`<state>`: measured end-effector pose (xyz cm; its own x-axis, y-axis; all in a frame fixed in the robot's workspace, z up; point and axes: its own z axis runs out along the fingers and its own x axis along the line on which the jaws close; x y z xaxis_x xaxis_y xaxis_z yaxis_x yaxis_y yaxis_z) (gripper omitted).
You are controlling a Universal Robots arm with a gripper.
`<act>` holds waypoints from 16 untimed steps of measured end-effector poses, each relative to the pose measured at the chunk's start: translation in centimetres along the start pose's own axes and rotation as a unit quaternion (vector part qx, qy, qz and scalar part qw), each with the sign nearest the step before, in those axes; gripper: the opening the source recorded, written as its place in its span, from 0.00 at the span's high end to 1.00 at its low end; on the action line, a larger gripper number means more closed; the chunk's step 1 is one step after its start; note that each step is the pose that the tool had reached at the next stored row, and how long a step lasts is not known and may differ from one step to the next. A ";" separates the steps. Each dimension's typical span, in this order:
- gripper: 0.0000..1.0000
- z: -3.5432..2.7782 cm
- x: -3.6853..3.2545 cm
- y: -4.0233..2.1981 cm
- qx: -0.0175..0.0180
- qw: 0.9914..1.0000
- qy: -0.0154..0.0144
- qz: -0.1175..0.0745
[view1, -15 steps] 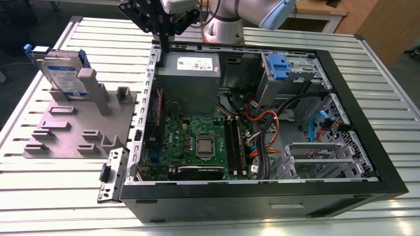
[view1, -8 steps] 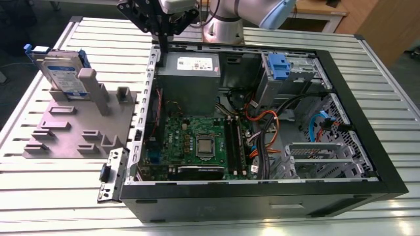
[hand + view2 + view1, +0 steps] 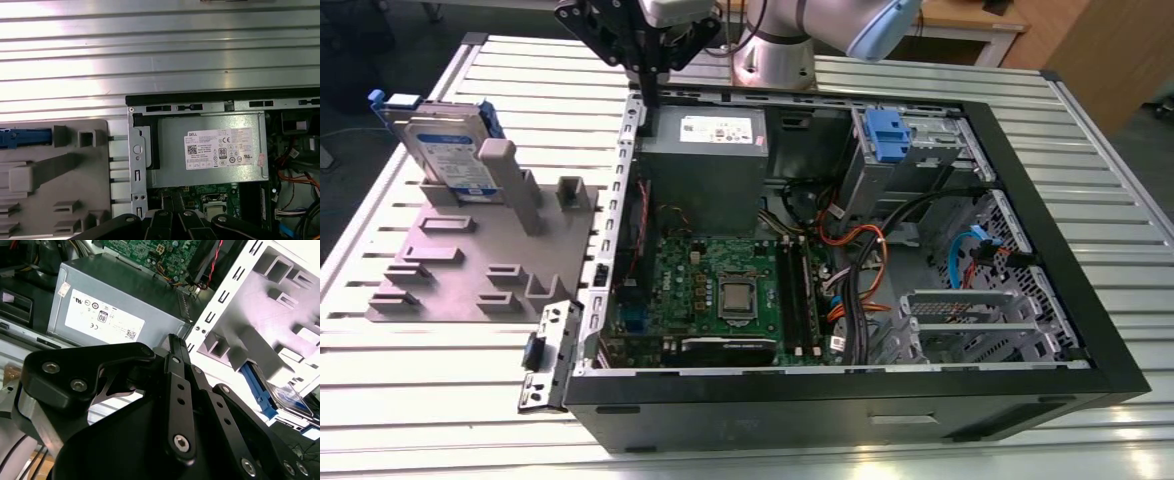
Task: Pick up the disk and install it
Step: 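Reach for the disk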
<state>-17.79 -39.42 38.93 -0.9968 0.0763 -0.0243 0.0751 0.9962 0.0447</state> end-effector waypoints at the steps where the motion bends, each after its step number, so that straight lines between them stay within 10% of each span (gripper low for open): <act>1: 0.89 0.01 0.04 0.03 0.000 1.000 0.000 0.000; 16: 0.89 0.00 1.60 0.00 0.000 1.000 0.000 0.000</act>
<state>-19.38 -39.30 38.89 -0.9968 0.0762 -0.0243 0.0751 0.9962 0.0447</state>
